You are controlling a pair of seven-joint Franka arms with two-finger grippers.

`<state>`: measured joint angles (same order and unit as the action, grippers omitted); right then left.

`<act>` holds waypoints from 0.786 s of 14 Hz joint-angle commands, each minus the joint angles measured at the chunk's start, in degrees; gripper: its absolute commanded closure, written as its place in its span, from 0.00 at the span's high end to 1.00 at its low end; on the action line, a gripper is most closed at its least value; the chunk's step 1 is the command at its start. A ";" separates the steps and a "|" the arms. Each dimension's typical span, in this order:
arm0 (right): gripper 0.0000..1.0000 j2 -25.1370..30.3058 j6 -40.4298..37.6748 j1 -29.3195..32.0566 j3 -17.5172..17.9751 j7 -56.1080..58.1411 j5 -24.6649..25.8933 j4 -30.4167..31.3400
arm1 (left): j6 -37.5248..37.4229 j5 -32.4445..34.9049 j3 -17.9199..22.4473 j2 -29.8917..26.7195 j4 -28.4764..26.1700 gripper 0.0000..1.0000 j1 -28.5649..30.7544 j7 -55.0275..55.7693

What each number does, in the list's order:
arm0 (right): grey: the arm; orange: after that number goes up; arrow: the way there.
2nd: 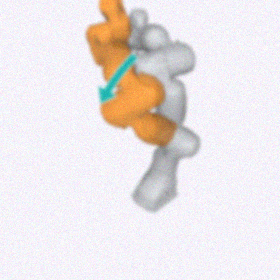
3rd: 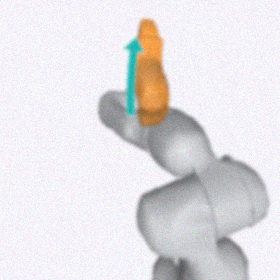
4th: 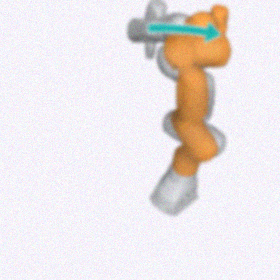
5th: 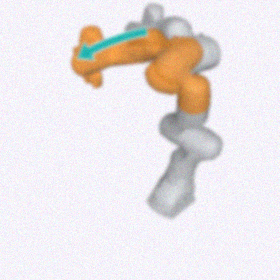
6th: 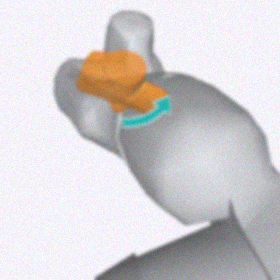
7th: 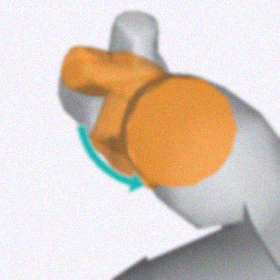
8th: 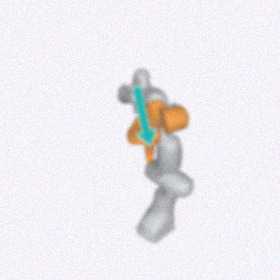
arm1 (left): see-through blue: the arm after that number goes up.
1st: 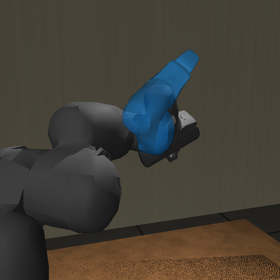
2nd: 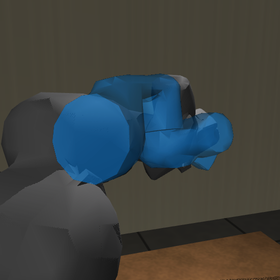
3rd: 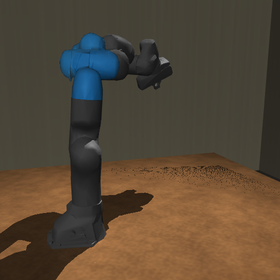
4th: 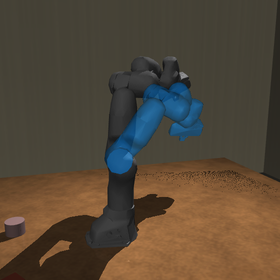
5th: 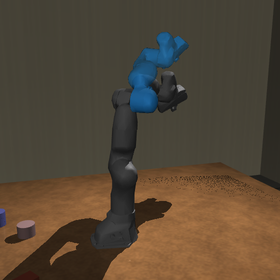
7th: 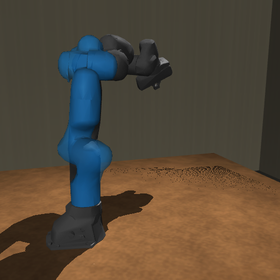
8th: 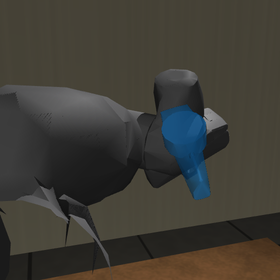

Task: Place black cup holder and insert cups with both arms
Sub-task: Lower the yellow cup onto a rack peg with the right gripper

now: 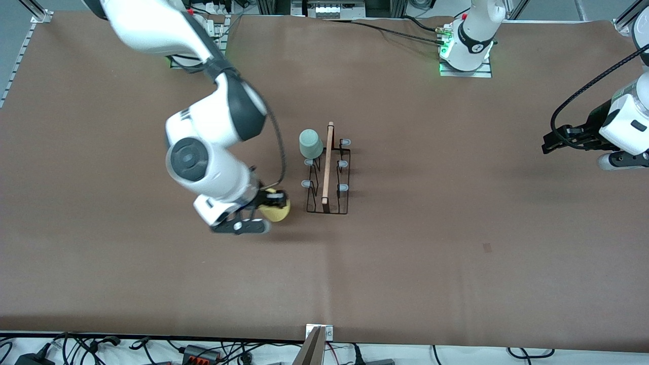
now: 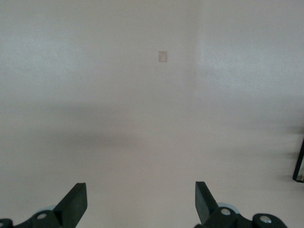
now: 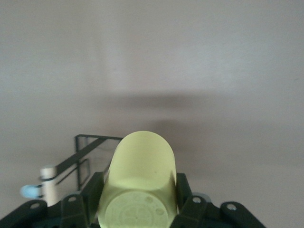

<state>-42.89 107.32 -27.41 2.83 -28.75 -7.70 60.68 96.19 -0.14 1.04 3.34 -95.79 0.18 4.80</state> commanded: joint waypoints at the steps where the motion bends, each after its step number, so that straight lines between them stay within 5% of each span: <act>1: 0.28 -0.09 -0.19 -1.67 0.07 -2.19 0.32 -1.26 | 0.31 0.75 -0.07 -0.35 -0.19 1.00 0.43 -1.46; 11: 0.28 -0.71 3.25 -5.19 0.07 -7.29 3.05 -0.74 | 0.66 0.75 -0.07 -0.35 -0.19 1.00 0.61 -1.46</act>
<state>-43.23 110.85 -32.45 2.86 -35.21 -5.57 60.28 96.21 -0.14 1.08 3.34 -95.79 0.44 4.69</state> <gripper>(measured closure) 0.339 0.000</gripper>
